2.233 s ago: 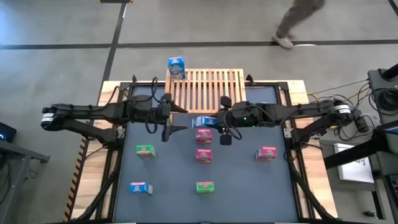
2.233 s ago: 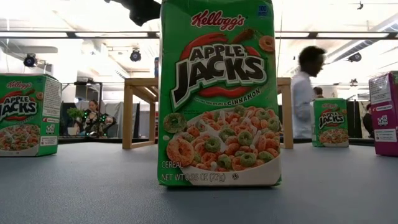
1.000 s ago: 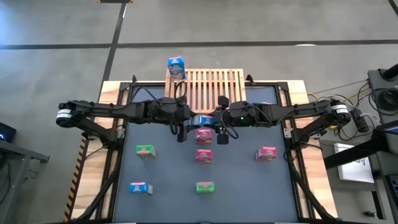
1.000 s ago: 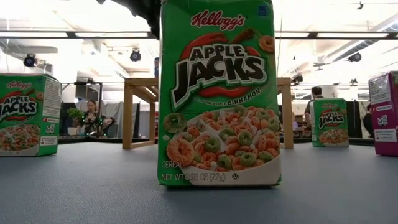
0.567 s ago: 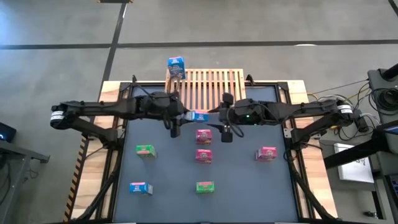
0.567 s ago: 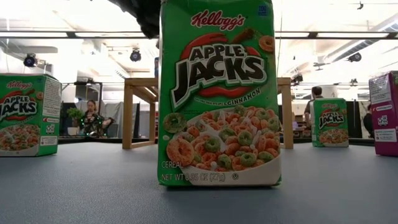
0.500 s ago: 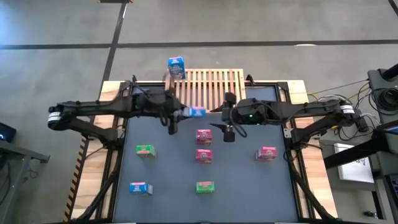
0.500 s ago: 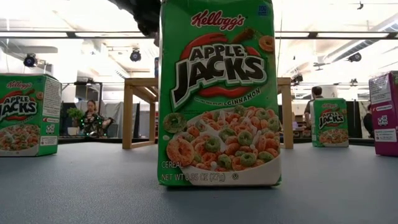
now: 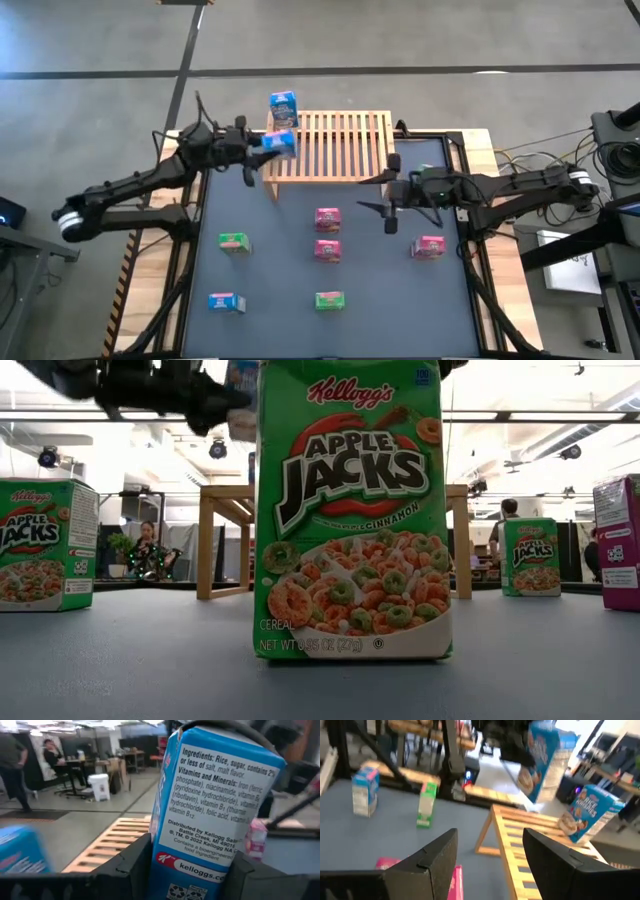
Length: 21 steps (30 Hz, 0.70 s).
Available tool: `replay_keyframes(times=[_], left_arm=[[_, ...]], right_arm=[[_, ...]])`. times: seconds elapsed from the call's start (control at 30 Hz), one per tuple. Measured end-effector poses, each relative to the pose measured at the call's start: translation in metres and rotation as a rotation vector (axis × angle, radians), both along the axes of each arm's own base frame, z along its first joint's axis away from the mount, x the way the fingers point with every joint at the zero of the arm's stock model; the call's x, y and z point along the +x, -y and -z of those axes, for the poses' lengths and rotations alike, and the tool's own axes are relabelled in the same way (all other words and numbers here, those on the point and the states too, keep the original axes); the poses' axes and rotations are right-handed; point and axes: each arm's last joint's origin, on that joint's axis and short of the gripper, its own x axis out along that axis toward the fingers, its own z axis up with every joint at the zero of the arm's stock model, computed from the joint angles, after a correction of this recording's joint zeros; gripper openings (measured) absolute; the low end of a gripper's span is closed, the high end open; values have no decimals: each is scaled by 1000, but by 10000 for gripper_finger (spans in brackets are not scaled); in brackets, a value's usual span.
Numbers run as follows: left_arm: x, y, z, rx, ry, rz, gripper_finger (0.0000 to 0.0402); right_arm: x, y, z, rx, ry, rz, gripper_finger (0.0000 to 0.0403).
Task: Stack cereal on shelf
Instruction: Put the right blue cereal box on the shelf aligned with the other blue cereal box
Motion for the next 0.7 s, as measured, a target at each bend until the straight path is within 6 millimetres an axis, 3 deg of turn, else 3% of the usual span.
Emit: replay_keyframes(times=[0.3,0.7], left_arm=[[-10,-46,28,-113,0,22,148],[10,-87,57,-190,-69,72,149]], right_arm=[[-26,0,21,7,174,-56,214],[-29,0,28,18,158,-54,215]])
